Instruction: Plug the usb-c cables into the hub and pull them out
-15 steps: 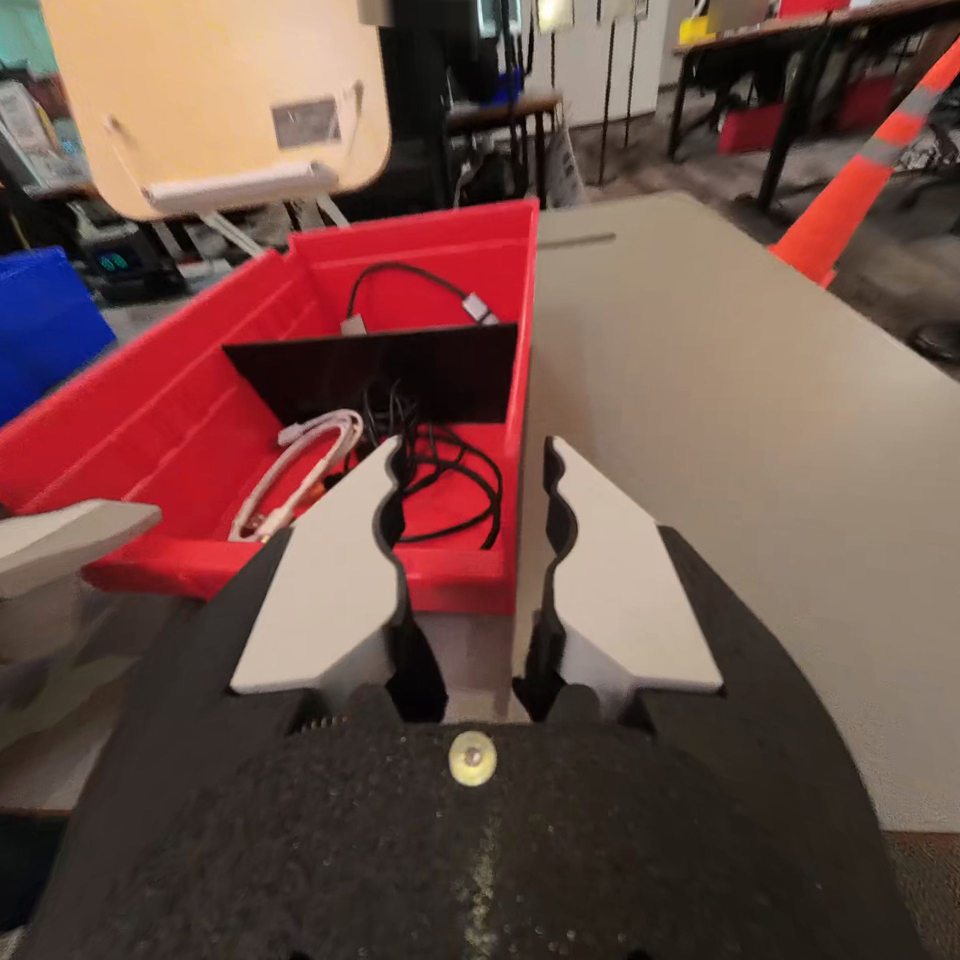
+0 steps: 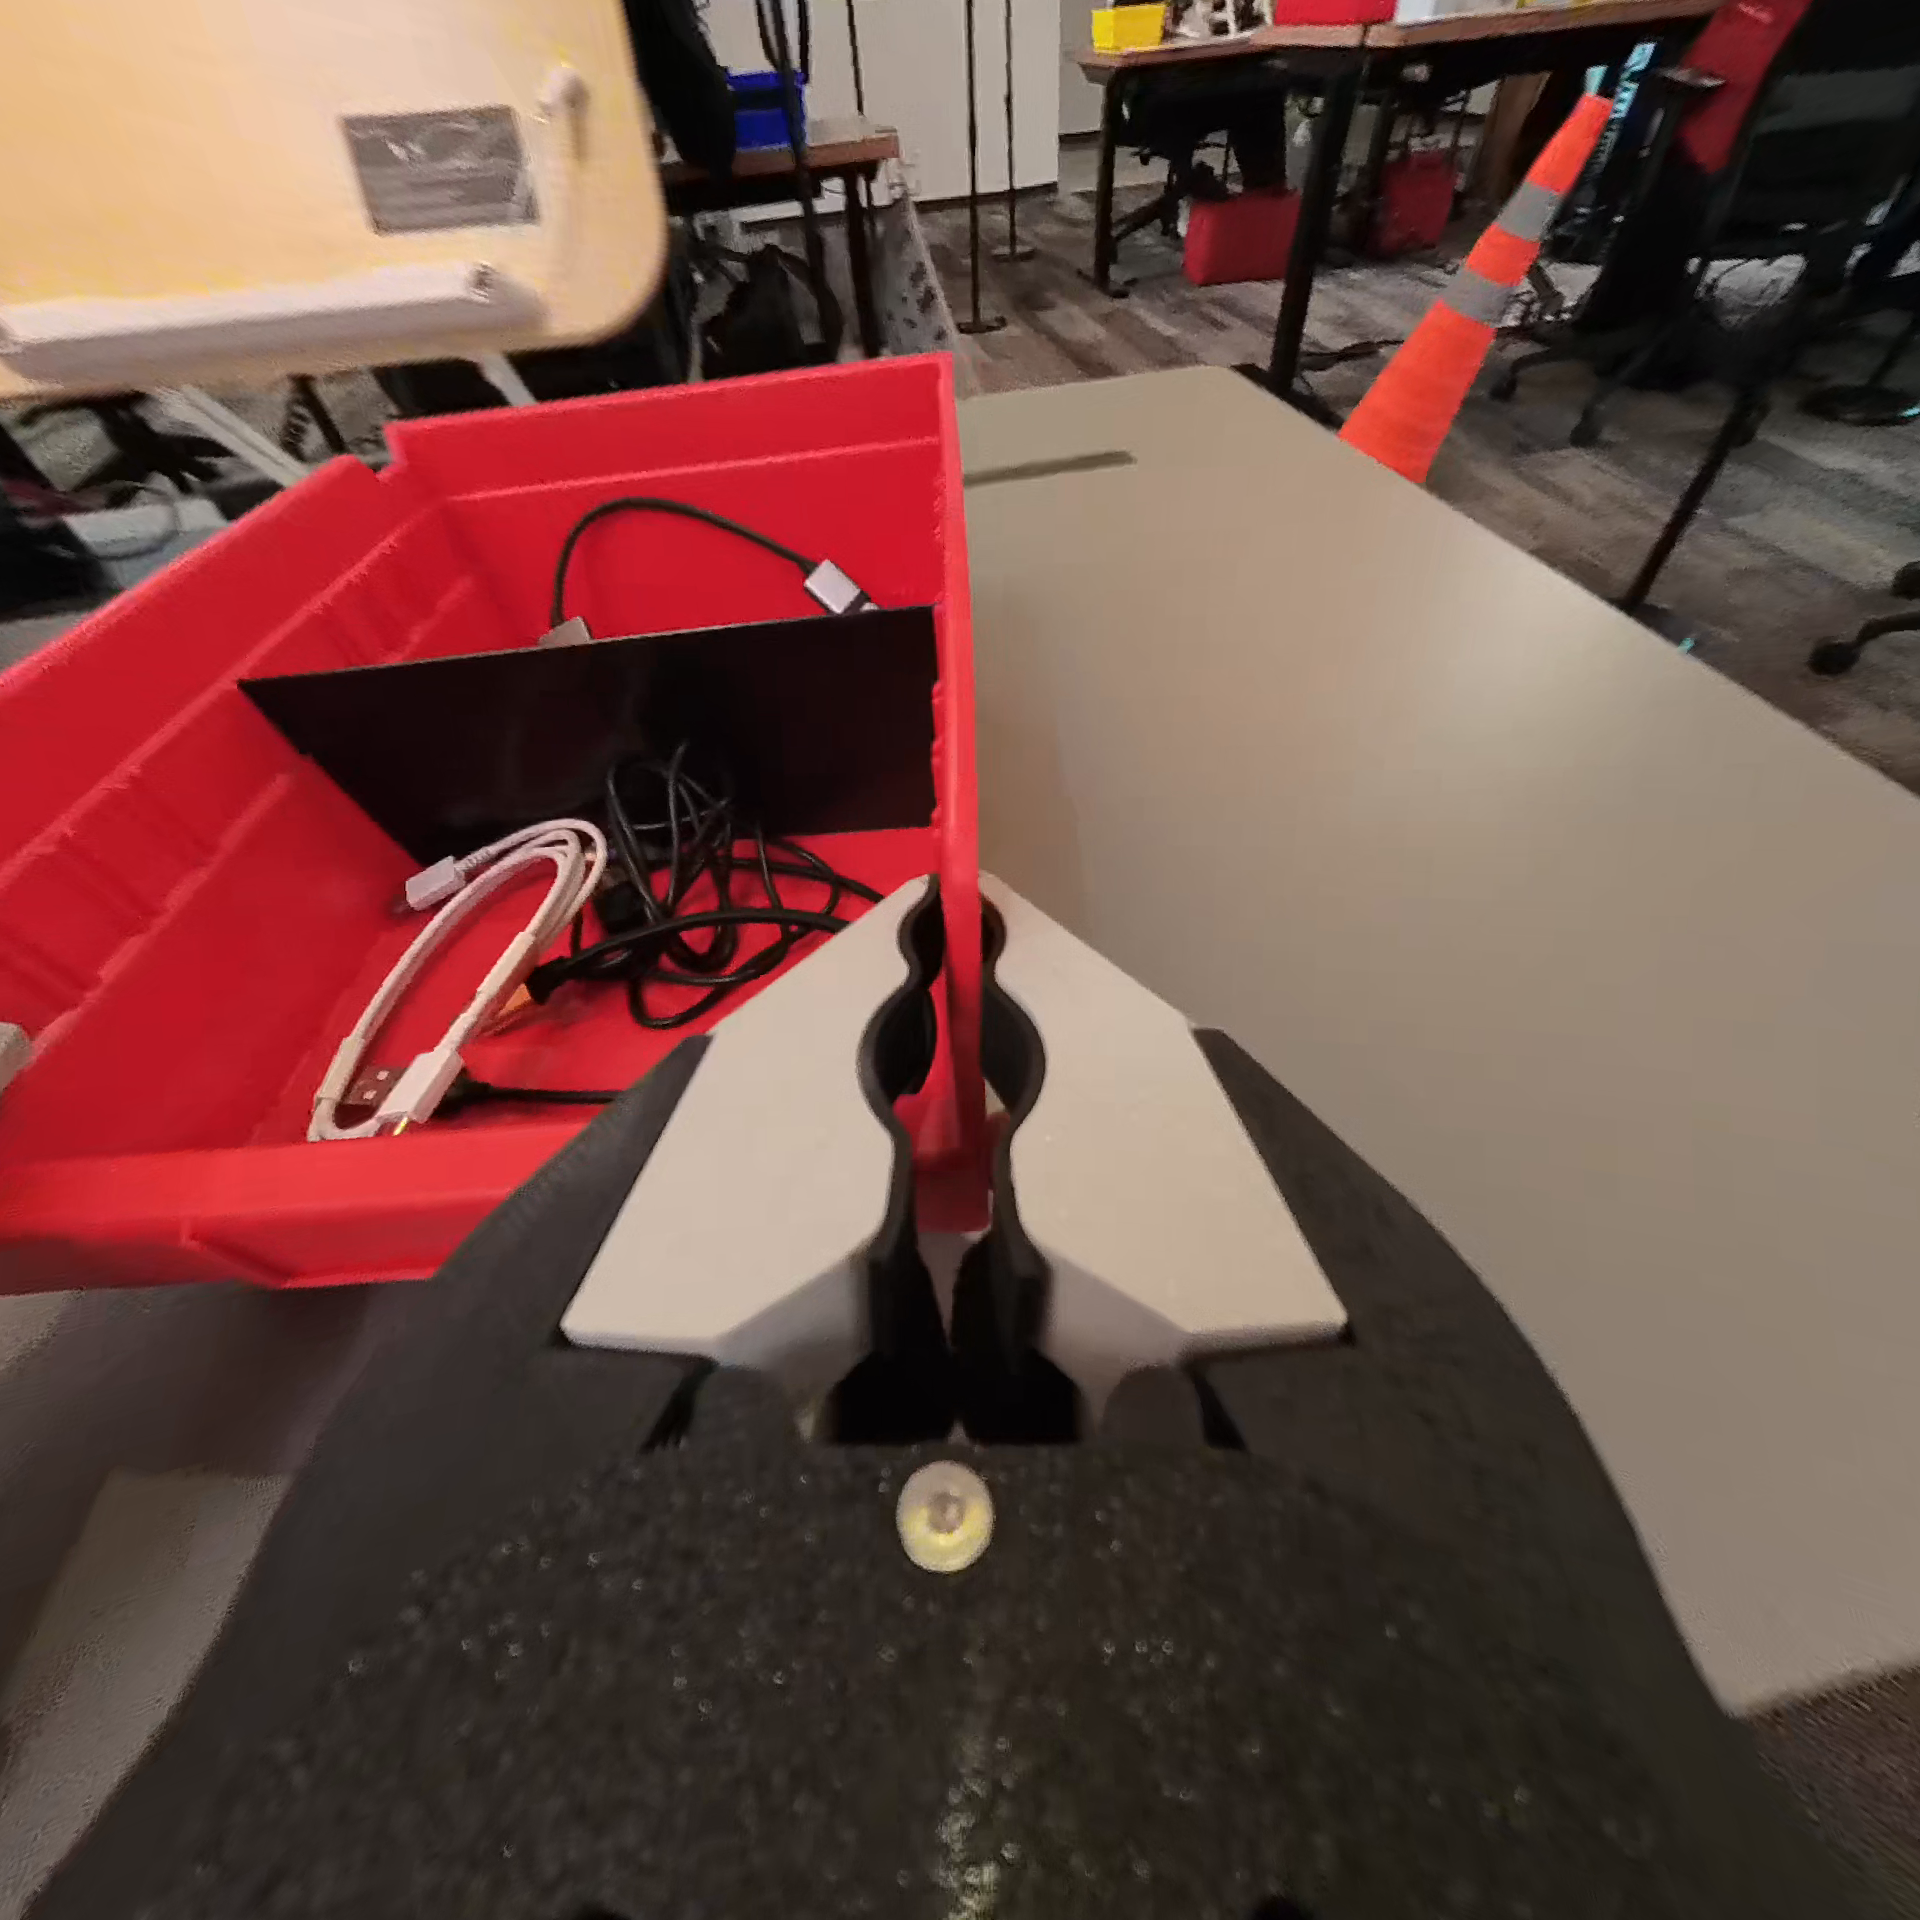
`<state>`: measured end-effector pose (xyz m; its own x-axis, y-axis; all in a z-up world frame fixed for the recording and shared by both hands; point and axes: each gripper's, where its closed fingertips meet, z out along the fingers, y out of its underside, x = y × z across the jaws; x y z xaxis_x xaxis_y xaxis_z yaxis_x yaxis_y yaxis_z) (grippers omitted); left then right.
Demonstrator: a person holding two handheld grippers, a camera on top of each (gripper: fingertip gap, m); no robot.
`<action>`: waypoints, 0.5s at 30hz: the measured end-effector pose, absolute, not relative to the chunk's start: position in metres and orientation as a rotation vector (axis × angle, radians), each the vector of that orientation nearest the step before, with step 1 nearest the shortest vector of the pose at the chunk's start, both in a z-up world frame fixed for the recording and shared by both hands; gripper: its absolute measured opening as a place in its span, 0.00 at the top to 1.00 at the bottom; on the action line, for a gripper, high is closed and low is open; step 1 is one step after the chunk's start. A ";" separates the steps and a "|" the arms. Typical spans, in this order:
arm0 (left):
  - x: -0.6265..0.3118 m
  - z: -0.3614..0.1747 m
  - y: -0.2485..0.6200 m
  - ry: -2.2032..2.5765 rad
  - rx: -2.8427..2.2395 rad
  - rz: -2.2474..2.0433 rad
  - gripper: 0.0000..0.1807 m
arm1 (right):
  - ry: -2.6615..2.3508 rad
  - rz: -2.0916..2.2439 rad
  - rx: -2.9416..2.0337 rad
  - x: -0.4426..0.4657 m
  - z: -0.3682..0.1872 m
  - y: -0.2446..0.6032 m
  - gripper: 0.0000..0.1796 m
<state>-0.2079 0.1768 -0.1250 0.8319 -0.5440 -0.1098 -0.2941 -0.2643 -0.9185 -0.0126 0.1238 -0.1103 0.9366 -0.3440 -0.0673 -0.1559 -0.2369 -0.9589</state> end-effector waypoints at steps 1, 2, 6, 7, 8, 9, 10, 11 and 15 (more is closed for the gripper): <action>-0.221 -0.120 0.184 0.607 -1.858 -0.247 0.98 | 0.360 -0.168 -1.810 -0.024 -0.107 0.134 0.99; -0.236 -0.115 0.190 0.582 -1.850 -0.215 0.98 | 0.339 -0.148 -1.795 -0.037 -0.103 0.145 0.99; -0.294 -0.102 0.214 0.506 -1.821 -0.105 0.98 | 0.244 -0.059 -1.749 -0.093 -0.096 0.189 0.99; -0.307 -0.104 0.219 0.495 -1.827 -0.093 0.97 | 0.217 -0.040 -1.750 -0.106 -0.097 0.198 0.99; -0.317 -0.106 0.224 0.497 -1.836 -0.079 0.97 | 0.192 -0.025 -1.761 -0.117 -0.100 0.207 0.99; -0.325 -0.109 0.227 0.504 -1.844 -0.069 0.97 | 0.177 -0.009 -1.781 -0.126 -0.105 0.215 0.99; -0.331 -0.112 0.230 0.509 -1.854 -0.068 0.97 | 0.169 0.012 -1.806 -0.133 -0.112 0.220 0.99; -0.335 -0.117 0.233 0.513 -1.871 -0.069 0.97 | 0.158 0.026 -1.830 -0.138 -0.119 0.224 0.99; -0.345 -0.137 0.243 0.445 -1.958 -0.138 0.97 | 0.091 0.008 -1.848 -0.149 -0.127 0.233 0.99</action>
